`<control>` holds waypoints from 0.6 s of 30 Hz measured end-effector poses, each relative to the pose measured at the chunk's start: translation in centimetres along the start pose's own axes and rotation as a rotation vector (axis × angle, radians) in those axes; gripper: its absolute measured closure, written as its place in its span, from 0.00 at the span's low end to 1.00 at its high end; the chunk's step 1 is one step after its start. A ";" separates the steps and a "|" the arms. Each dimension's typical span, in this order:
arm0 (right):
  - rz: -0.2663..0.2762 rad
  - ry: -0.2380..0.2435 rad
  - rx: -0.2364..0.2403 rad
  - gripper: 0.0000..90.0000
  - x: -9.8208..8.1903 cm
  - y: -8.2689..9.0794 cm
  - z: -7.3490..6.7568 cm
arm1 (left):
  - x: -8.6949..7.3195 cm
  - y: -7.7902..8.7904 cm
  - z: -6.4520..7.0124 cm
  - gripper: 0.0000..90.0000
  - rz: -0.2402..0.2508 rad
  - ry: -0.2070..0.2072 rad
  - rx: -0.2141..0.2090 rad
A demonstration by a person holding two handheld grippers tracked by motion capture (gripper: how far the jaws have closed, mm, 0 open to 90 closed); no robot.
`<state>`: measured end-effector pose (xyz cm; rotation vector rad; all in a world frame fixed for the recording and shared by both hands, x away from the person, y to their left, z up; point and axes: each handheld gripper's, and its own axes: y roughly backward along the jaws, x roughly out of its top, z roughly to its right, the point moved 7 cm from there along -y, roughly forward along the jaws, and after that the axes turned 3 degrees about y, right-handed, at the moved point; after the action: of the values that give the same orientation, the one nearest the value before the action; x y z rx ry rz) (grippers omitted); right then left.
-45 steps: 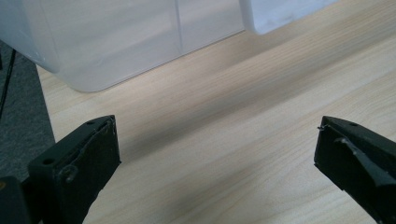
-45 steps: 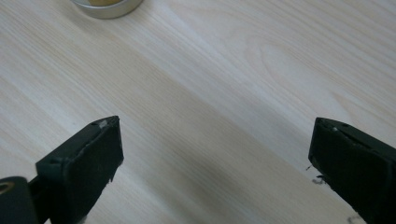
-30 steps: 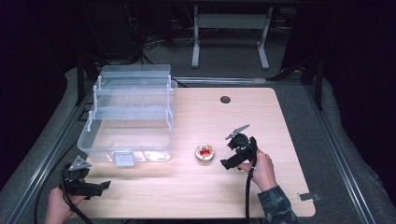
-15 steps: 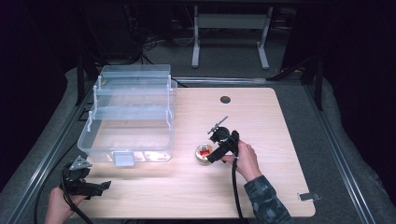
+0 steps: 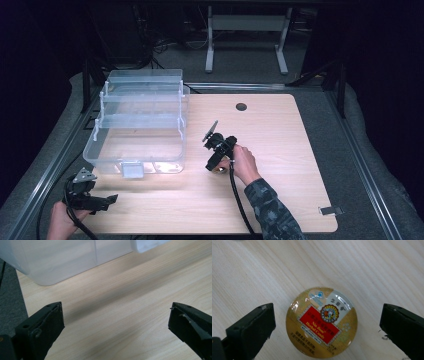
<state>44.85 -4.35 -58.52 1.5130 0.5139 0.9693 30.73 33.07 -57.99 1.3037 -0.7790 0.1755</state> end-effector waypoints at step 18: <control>-0.123 0.016 0.026 0.22 -0.4 -1.6 -0.2 | -0.2 -0.3 0.2 0.00 -0.016 -0.007 -0.008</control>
<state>44.82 -4.20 -60.13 1.4795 0.6258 0.8829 30.72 32.87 -58.36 1.3036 -0.7750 0.1551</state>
